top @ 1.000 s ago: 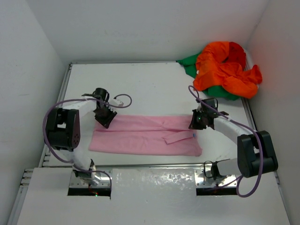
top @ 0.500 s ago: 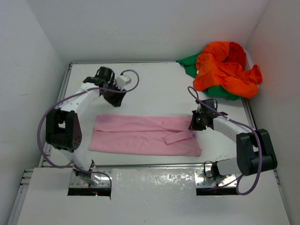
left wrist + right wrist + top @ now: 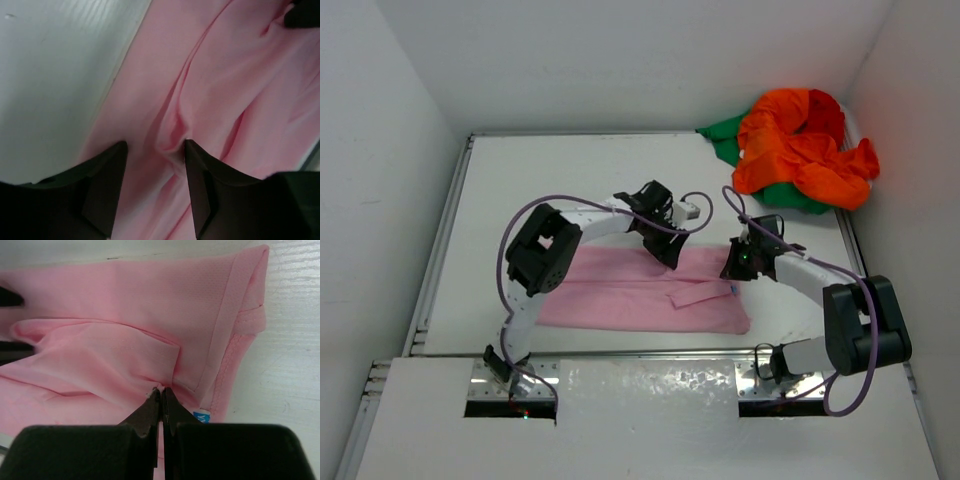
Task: Fold and stack the t-shirts
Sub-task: Fold the other side of the tshirt into a rectangle
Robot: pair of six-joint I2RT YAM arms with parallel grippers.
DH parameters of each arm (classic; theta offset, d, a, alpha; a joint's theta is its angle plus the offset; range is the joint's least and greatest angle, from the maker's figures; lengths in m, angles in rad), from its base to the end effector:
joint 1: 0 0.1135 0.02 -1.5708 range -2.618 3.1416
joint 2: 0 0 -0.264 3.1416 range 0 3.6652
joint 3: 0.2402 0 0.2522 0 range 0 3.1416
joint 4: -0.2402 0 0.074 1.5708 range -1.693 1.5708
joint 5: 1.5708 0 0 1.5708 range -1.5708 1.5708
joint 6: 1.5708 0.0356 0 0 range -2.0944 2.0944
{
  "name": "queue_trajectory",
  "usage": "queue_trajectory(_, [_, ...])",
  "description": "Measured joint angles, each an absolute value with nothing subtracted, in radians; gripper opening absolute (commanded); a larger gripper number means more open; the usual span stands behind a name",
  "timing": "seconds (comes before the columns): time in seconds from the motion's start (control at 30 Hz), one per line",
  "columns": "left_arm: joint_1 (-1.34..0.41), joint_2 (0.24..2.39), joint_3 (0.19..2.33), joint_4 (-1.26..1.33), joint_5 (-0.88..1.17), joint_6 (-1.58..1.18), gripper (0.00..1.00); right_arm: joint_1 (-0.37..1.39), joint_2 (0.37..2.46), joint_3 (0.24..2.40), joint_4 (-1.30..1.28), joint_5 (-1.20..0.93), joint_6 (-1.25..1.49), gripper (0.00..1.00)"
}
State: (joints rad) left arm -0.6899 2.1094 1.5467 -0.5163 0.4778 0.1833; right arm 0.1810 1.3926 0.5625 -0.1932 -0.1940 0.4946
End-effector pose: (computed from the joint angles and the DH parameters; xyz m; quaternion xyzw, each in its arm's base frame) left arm 0.3324 -0.2955 0.1671 0.4507 0.8296 -0.2815 0.1715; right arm 0.2343 0.0499 0.1400 0.1238 0.9506 0.1771 0.2230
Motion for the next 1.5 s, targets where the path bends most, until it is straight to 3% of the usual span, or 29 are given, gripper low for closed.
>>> queue_trajectory(0.13, [-0.692,2.154,1.584,-0.500,0.458,0.131,0.44,0.181,1.393,0.548,-0.165,-0.201,0.514,0.00])
queue_trajectory(0.3, [-0.714,2.154,1.600,-0.474,0.422,0.097,0.21,0.181,1.393,0.539,-0.149,-0.212,0.525,0.00])
queue_trajectory(0.6, [-0.722,2.145,1.577,-0.476,0.458,0.097,0.28,0.181,1.393,0.537,-0.148,-0.213,0.525,0.00])
queue_trajectory(0.8, [-0.722,2.103,1.570,-0.483,0.457,0.105,0.26,0.181,1.393,0.537,-0.150,-0.213,0.524,0.00])
queue_trajectory(1.13, [-0.732,2.100,1.530,-0.514,0.450,0.130,0.33,0.181,1.393,0.537,-0.151,-0.213,0.524,0.00])
queue_trajectory(1.17, [-0.733,2.100,1.530,-0.514,0.445,0.131,0.32,0.181,1.393,0.537,-0.151,-0.213,0.524,0.00])
queue_trajectory(1.23, [-0.734,2.103,1.531,-0.513,0.434,0.129,0.16,0.181,1.393,0.537,-0.151,-0.213,0.524,0.00])
queue_trajectory(1.27, [-0.733,2.104,1.531,-0.513,0.430,0.133,0.01,0.181,1.393,0.537,-0.151,-0.213,0.524,0.00])
queue_trajectory(1.5, [-0.733,2.109,1.553,-0.539,0.426,0.138,0.00,0.181,1.393,0.543,-0.169,-0.208,0.515,0.00])
